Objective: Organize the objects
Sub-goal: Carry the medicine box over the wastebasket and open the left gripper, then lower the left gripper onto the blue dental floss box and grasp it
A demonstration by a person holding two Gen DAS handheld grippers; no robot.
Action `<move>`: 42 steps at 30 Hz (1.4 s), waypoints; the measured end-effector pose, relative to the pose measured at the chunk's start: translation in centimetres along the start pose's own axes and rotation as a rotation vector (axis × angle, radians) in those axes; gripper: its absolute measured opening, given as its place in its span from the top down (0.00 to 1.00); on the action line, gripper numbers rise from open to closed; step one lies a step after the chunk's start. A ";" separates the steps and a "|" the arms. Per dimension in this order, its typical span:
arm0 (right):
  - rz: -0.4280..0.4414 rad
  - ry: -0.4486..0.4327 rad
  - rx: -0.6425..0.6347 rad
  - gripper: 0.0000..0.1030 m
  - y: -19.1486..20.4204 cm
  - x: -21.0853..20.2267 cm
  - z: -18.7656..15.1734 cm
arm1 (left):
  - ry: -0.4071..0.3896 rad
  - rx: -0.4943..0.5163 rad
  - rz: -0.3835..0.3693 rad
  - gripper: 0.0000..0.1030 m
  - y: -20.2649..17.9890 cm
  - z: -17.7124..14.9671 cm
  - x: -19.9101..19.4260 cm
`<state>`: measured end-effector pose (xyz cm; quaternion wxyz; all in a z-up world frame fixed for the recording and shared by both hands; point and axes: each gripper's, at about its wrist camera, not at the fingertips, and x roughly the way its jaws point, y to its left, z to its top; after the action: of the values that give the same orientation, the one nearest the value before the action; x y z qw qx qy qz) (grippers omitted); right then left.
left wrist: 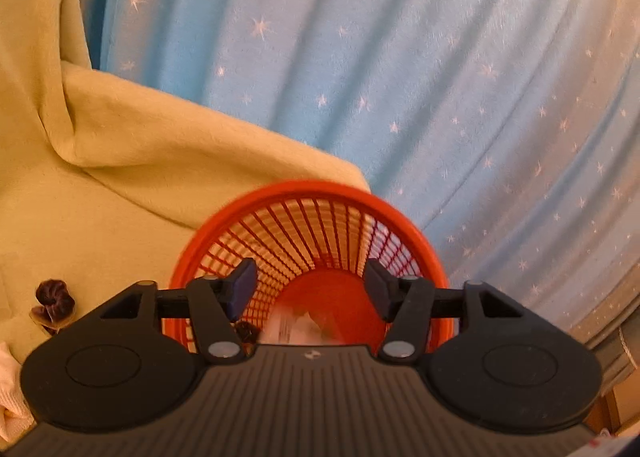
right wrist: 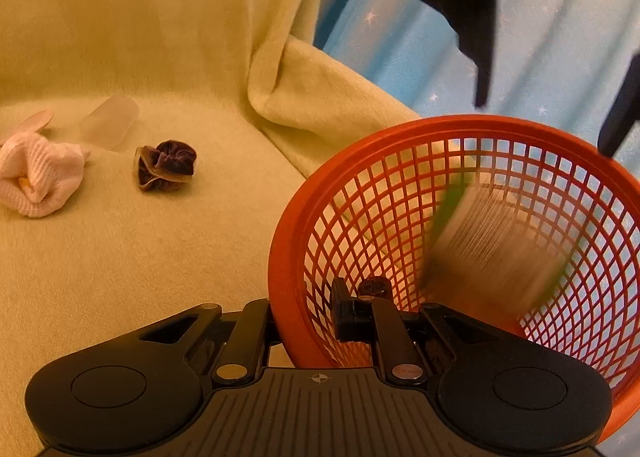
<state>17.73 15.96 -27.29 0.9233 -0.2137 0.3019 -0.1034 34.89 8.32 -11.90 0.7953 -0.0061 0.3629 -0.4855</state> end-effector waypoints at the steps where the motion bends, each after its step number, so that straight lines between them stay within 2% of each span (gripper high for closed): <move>1: -0.001 0.002 -0.004 0.92 0.1 0.0 0.0 | 0.001 0.010 0.017 0.47 0.1 0.1 -0.4; 3: -0.002 0.001 -0.006 0.92 0.1 -0.1 0.0 | -0.017 0.016 0.042 0.47 0.7 0.3 -1.5; 10: -0.002 0.002 -0.008 0.92 0.1 -0.1 0.0 | -0.067 -0.070 0.137 0.47 5.3 0.0 -5.8; 19: -0.003 0.003 -0.014 0.92 0.2 -0.2 -0.2 | -0.079 -0.185 0.301 0.47 12.1 -3.6 -11.0; 26: -0.003 0.005 -0.016 0.92 0.2 -0.2 -0.2 | -0.059 -0.279 0.447 0.44 17.5 -7.9 -15.0; 31: -0.003 0.004 -0.014 0.92 0.2 -0.3 -0.2 | -0.016 -0.314 0.547 0.42 20.5 -11.7 -17.2; 37: -0.004 0.008 -0.021 0.92 0.4 -0.2 -0.1 | 0.021 -0.347 0.617 0.34 22.8 -15.5 -18.9; 42: -0.004 0.008 -0.023 0.92 0.4 -0.2 -0.2 | 0.069 -0.338 0.635 0.28 23.3 -17.4 -17.7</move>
<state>17.48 16.32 -27.48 0.9193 -0.2246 0.3064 -0.1028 37.94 40.36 -23.09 0.8815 -0.0081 0.4487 -0.1471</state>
